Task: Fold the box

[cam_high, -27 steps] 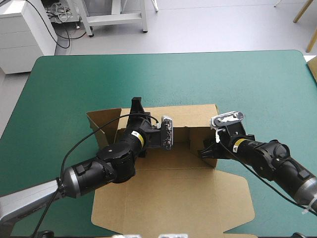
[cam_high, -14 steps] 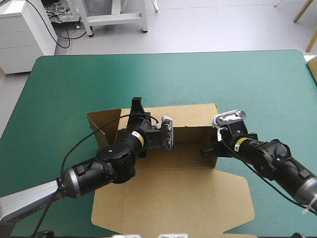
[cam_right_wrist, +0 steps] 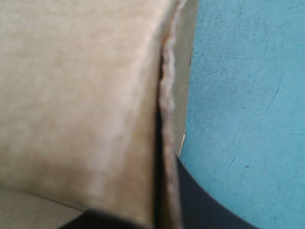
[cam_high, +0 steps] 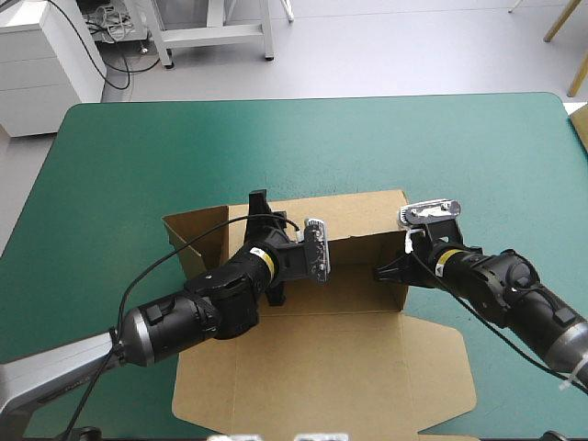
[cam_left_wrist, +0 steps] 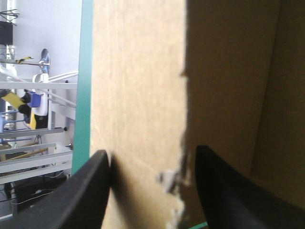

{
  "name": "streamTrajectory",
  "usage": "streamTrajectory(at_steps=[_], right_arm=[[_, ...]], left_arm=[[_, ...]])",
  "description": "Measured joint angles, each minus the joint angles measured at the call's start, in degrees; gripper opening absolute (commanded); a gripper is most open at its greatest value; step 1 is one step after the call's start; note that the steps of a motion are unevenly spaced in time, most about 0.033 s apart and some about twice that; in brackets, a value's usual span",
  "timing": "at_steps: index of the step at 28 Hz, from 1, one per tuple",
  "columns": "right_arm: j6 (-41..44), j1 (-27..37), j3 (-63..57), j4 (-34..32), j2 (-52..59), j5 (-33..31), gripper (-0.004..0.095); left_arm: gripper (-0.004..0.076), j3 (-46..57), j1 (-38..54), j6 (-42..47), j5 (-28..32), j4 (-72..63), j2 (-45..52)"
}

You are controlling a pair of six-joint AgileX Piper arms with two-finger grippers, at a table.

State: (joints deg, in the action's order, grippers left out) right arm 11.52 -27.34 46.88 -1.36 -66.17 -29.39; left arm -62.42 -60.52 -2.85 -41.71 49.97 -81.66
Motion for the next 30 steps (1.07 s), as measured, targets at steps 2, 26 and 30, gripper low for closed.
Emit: streamTrajectory(at_steps=[2, 26, 30], right_arm=[[1.0, 0.0, 0.3, -0.7, -0.6, 0.1, -0.0012], [1.4, 0.0, 13.0, -1.4, -8.7, -6.3, -0.0018], [1.3, 1.9, 15.6, -1.4, -10.5, -10.5, -0.0020]], left_arm=[[0.0429, -0.2, -0.8, 0.1, -0.2, -1.2, 0.1], [0.0419, -5.6, -15.1, 2.8, -7.4, -3.6, 10.1], [0.0419, -9.4, -12.9, 2.8, -7.6, -3.6, 10.2]])
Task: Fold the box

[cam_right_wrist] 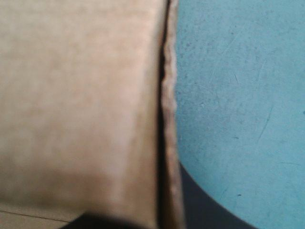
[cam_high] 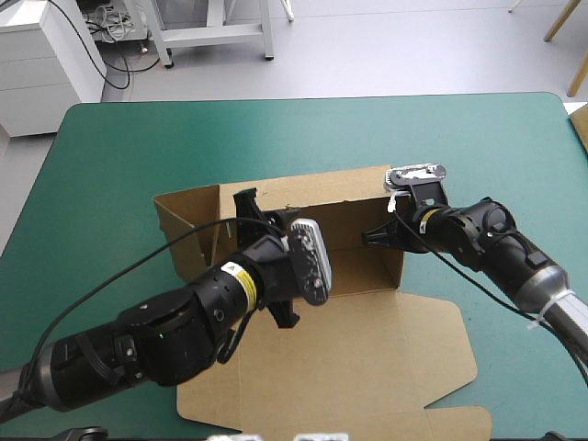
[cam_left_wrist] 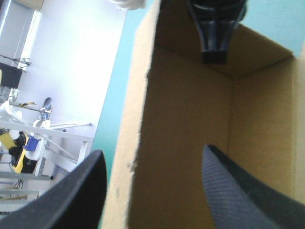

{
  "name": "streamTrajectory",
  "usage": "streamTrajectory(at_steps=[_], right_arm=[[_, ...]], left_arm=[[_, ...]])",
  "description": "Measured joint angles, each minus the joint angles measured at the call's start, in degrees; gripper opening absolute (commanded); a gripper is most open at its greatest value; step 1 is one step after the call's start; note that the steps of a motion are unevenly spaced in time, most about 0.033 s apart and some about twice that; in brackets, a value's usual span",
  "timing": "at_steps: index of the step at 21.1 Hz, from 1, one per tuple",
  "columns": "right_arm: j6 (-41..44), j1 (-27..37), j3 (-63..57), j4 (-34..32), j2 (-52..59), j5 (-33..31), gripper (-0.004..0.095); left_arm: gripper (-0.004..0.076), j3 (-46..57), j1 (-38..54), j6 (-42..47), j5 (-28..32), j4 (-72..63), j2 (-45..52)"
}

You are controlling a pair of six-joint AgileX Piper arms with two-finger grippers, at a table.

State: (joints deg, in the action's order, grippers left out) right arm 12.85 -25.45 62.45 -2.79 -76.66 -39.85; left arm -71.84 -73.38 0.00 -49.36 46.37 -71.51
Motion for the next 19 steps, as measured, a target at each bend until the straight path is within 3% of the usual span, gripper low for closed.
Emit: streamTrajectory(at_steps=[4, 11, 15, 19], right_arm=[[-1.7, 2.0, 4.2, 0.1, -3.1, -6.5, -0.0020], [-6.8, 5.6, 19.2, 0.9, -13.0, -21.7, -0.0020], [-8.5, 6.3, 24.5, 1.1, -18.2, -24.4, -0.0021], [-9.3, 6.3, 29.8, 0.7, -23.1, -25.0, -0.0021]], left_arm=[[0.0411, -5.2, 10.0, -2.0, -0.6, -5.0, 0.0], [0.0152, -8.5, 47.3, -19.6, -5.7, -44.2, 0.3], [0.0006, -5.9, 54.9, -27.7, -7.5, -57.4, 3.4], [-0.0008, 5.1, 56.0, -32.0, -6.7, -64.1, 13.7]])
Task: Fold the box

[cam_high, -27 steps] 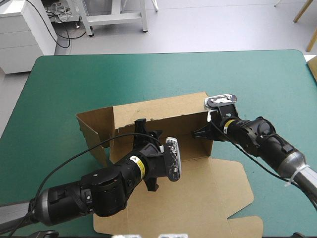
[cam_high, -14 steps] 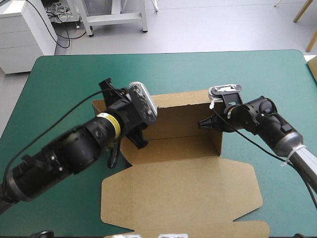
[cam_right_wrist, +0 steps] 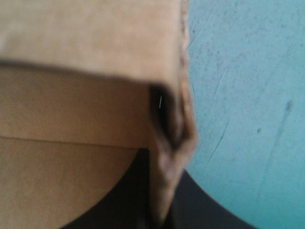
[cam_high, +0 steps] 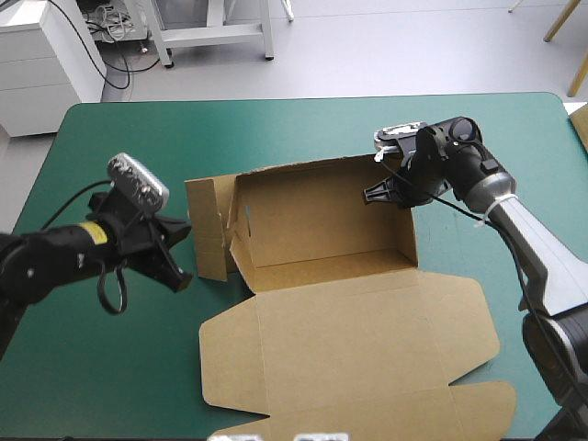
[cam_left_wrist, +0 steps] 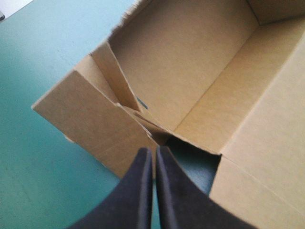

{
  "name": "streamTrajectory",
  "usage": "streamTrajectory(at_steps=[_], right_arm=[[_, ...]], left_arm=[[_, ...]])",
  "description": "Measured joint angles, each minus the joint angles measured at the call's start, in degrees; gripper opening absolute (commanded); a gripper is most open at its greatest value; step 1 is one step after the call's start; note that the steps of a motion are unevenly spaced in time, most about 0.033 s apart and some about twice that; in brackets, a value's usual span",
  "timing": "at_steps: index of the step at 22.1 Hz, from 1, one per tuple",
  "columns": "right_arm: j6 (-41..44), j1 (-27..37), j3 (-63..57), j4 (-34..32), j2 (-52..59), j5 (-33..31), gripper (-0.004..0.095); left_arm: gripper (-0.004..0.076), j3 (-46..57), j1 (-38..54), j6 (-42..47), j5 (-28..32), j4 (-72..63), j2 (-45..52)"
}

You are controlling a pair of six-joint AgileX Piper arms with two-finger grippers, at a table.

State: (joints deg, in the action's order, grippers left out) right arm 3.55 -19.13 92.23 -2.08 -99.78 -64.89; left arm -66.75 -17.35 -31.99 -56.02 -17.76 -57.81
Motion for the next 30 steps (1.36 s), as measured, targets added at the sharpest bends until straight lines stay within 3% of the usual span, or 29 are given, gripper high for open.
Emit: streamTrajectory(at_steps=[4, 8, 12, 17, 22, 25, 26, 30], right_arm=[[-0.4, 0.0, 1.6, -0.8, -3.7, 4.5, -0.0021], [-0.4, 0.4, 2.0, -1.0, -6.5, 8.1, -0.0021], [-0.7, 0.5, 2.0, -0.7, -10.1, 10.5, -0.0022], [-1.2, 0.5, 2.0, -0.4, -10.3, 11.2, -0.0005], [-1.7, 0.5, 4.2, -0.6, -11.1, 9.3, 0.0261], [-2.6, 0.3, 10.4, -0.2, -12.1, 1.9, 0.0374], [-3.0, 0.3, 13.2, 0.0, -12.0, -1.0, 0.0389], [-3.5, 0.3, 15.5, 0.9, -10.4, -2.6, 0.0432]], left_arm=[[-0.0008, 12.2, 0.1, 1.9, 3.7, 0.9, 11.8], [-0.0008, 21.5, 0.1, 9.5, 5.3, 7.4, 21.8], [-0.0008, 30.6, 0.2, 20.1, 2.3, 17.8, 34.0], [-0.0008, 36.4, 0.3, 24.7, -0.2, 19.7, 42.3], [-0.0008, 37.8, 0.3, 27.3, -0.7, 21.6, 47.8], [-0.0008, 37.8, 0.3, 27.6, -1.5, 22.2, 47.8], [-0.0008, 37.8, 0.3, 27.7, -1.7, 22.2, 47.8], [-0.0008, 37.8, 0.3, 27.7, -1.8, 21.3, 47.8]])
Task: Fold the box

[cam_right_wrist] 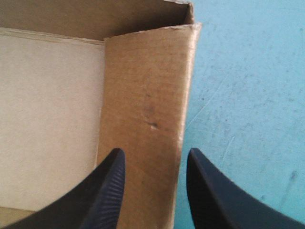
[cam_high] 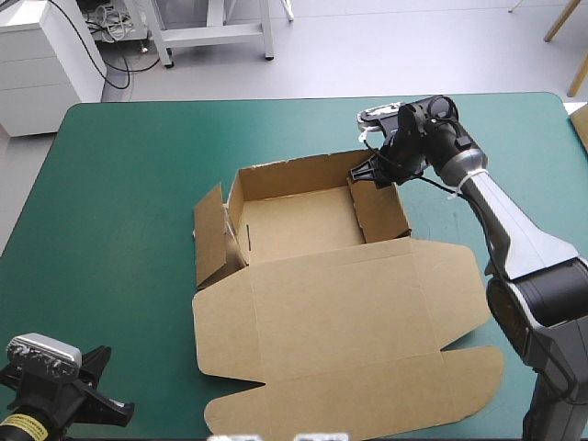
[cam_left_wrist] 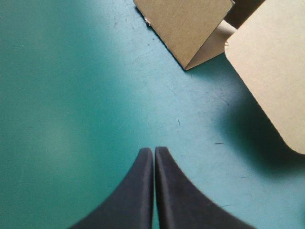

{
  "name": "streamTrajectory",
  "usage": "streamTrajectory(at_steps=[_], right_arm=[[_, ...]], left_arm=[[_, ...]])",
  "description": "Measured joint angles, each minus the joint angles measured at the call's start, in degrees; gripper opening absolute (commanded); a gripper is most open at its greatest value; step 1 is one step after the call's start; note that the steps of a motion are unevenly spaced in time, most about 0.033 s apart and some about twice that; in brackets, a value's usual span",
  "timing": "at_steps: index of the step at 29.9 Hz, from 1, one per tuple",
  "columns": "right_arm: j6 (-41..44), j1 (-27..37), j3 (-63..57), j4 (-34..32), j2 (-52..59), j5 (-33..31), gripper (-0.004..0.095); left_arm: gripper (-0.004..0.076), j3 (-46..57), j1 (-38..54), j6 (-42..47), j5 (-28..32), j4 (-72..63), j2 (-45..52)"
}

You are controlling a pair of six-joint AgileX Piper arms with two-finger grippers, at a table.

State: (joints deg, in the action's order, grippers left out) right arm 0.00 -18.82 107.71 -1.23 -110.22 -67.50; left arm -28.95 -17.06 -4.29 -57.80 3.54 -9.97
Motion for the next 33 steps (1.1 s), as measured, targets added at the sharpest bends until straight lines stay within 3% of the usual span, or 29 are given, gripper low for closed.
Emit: streamTrajectory(at_steps=[21, 33], right_arm=[[-1.4, 0.0, -0.4, 1.7, 5.7, -1.1, 0.0453], [-1.7, 0.0, -10.9, -0.5, 2.5, 1.4, 0.0450]], left_arm=[[-0.0008, 0.0, 0.0, 0.0, -0.1, -0.6, 0.0], [-0.0008, 0.0, 0.0, 0.0, -0.2, -0.6, 0.0]])
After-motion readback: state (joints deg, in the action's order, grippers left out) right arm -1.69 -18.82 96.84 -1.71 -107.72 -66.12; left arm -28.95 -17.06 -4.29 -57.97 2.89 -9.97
